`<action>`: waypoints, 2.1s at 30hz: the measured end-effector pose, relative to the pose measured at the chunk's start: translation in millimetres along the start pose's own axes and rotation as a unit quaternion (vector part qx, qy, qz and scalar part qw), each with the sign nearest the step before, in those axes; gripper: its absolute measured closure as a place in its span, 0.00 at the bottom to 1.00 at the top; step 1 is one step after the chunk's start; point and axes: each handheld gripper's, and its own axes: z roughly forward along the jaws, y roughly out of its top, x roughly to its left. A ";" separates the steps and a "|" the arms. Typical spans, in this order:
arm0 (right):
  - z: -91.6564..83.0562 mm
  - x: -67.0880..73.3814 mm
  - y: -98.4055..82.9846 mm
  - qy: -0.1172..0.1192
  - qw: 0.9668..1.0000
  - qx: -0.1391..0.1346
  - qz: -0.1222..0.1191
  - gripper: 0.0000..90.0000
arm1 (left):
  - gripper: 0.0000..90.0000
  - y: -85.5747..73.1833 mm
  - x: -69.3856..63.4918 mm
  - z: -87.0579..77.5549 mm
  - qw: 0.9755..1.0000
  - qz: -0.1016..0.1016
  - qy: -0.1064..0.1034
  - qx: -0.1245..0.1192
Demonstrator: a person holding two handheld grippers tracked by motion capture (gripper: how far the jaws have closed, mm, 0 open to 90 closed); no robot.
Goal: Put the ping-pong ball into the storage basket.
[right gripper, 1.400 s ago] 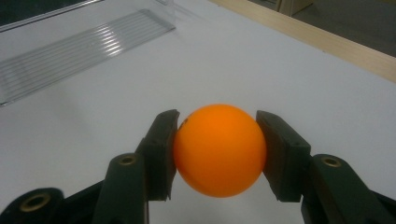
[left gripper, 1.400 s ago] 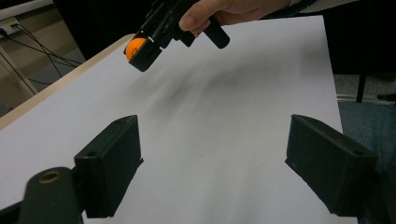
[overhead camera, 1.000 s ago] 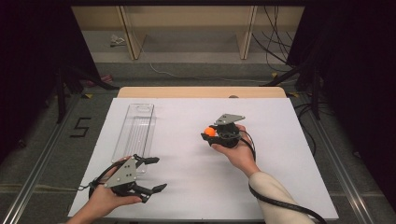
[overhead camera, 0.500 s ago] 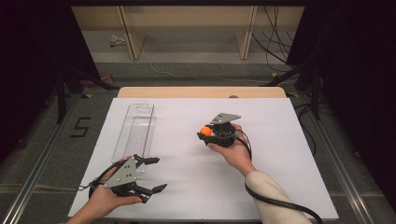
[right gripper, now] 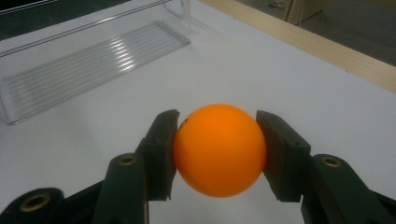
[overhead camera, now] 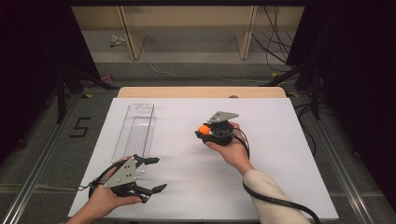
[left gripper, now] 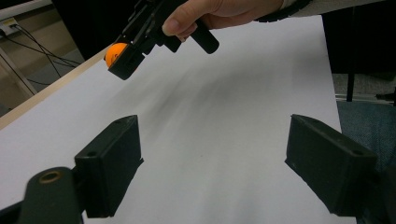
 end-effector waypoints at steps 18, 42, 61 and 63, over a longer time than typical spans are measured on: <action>11.9 8.5 4.9 0.007 1.000 0.005 -0.006 0.57 | 0.20 -0.1 -0.1 -0.1 1.000 0.000 0.000 0.001; 24.4 19.1 15.1 0.013 1.000 0.009 -0.015 0.57 | 0.20 0.0 -0.7 0.4 1.000 0.003 -0.003 0.002; 30.6 25.3 24.8 0.018 1.000 0.010 -0.023 0.57 | 0.20 -0.2 -0.6 0.7 1.000 0.004 -0.004 0.004; 31.1 25.9 25.6 0.019 0.999 0.010 -0.024 0.57 | 0.20 -0.2 -0.8 0.6 1.000 0.003 -0.004 0.005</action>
